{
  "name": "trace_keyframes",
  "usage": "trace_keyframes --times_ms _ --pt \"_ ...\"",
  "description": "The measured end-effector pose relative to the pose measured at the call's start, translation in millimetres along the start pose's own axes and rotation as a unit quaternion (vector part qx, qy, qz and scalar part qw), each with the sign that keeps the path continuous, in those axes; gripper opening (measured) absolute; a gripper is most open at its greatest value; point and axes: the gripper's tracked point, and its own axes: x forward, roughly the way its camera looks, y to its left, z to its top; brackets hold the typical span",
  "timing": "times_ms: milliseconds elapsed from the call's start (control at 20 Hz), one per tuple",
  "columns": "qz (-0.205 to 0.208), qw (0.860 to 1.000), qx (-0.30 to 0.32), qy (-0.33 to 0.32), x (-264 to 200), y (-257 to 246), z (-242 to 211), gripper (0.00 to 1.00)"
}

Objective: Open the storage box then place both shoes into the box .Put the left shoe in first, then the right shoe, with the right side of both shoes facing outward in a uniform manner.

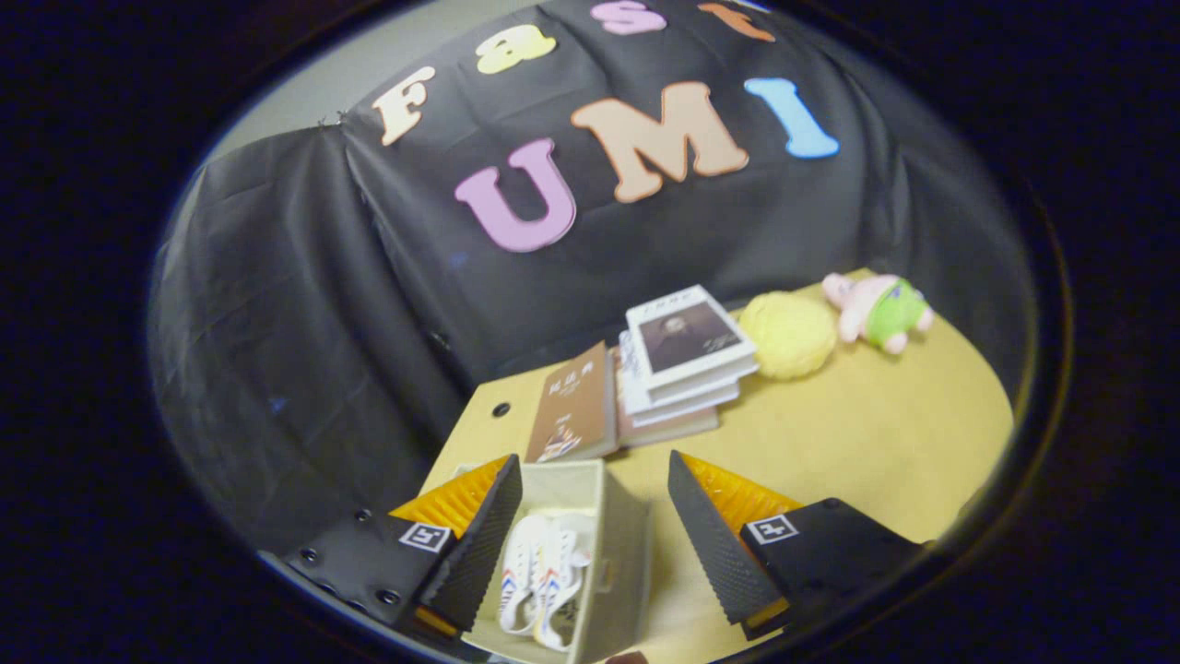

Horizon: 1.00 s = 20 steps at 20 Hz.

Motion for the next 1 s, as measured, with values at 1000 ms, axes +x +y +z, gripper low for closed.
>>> trace_keyframes --times_ms 1000 --pt "-0.020 0.954 -0.101 -0.282 -167.7 -73.5 222.0 1.00"
